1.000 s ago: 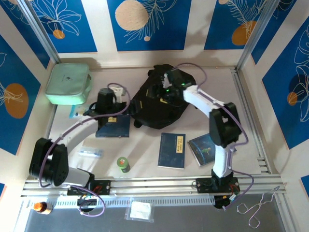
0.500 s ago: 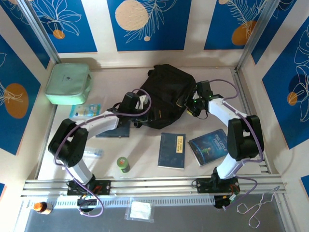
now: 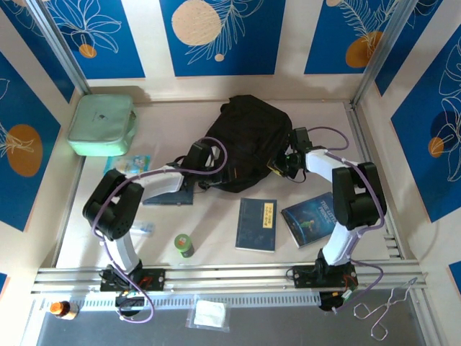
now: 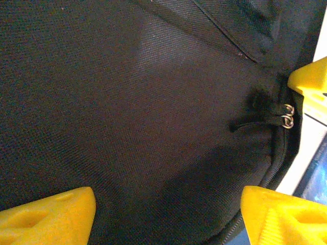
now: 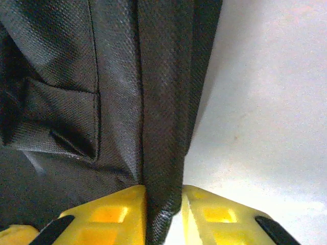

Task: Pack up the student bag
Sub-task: Unzip the student bag at the top-center of the table.

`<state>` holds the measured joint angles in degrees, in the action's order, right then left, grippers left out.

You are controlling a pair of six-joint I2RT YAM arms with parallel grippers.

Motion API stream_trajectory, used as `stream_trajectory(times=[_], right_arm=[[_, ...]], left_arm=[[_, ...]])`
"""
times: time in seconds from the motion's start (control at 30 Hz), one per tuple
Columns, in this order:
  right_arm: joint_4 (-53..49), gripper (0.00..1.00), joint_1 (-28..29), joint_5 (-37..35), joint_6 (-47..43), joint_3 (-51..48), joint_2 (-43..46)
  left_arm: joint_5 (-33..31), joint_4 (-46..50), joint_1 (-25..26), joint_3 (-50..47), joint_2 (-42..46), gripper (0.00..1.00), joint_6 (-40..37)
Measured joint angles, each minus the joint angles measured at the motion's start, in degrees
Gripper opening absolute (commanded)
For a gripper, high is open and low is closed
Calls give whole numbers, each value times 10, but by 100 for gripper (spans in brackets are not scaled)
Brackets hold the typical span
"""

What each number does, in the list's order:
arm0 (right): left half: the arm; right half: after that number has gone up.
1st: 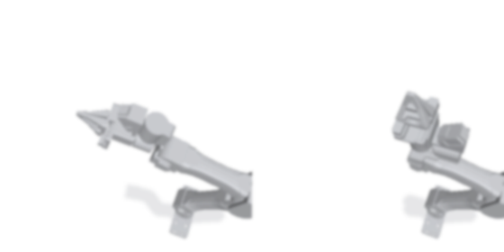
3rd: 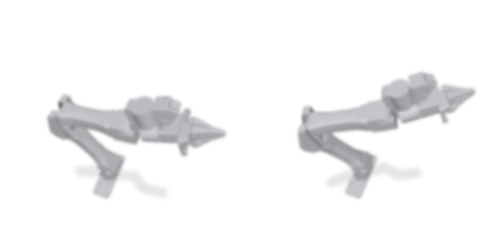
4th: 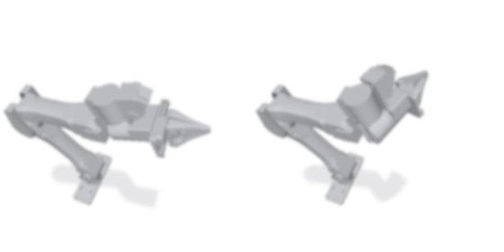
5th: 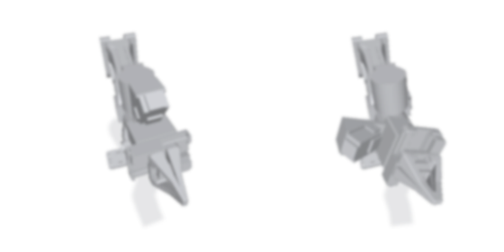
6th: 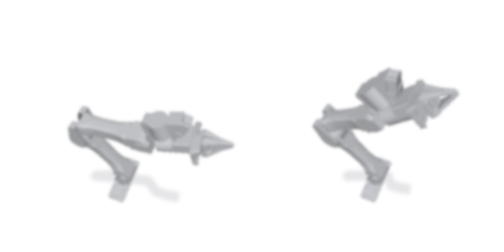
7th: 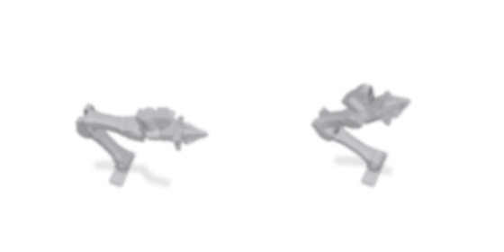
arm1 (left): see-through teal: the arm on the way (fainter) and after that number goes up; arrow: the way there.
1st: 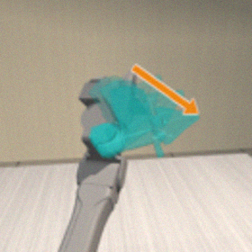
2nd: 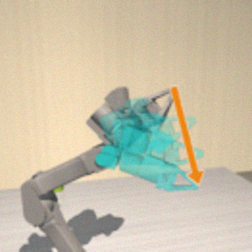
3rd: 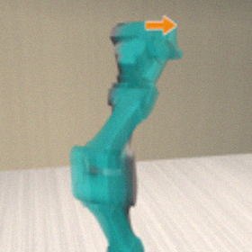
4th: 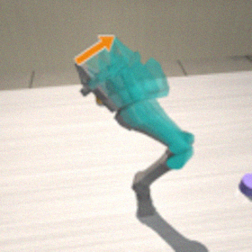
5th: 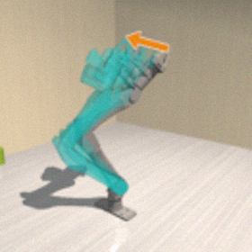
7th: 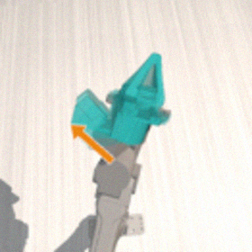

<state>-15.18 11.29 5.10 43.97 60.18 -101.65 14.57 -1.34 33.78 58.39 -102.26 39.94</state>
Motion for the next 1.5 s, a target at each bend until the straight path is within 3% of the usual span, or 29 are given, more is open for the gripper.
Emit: stream_trajectory(times=[0.27, 0.47, 0.73, 1.0, 1.23, 1.5], right_arm=[[52, 22, 20, 29, 13, 20, -57], [67, 22, 25, 33, 16, 30, -65], [98, 18, 22, 43, 29, 11, -65], [113, 15, 24, 43, 48, 4, -66], [126, 15, 24, 44, 59, 0, -70], [131, 15, 25, 43, 61, -3, -70]], left_arm=[[-52, 62, -21, 62, -22, 74, -52], [-37, 93, -17, 107, -21, 73, -71], [19, 101, 3, 120, -26, 50, -28], [28, 117, 4, 198, -86, 34, 22], [19, 147, 4, 218, -127, 33, 46], [56, 138, 4, 250, -172, 37, 63]])
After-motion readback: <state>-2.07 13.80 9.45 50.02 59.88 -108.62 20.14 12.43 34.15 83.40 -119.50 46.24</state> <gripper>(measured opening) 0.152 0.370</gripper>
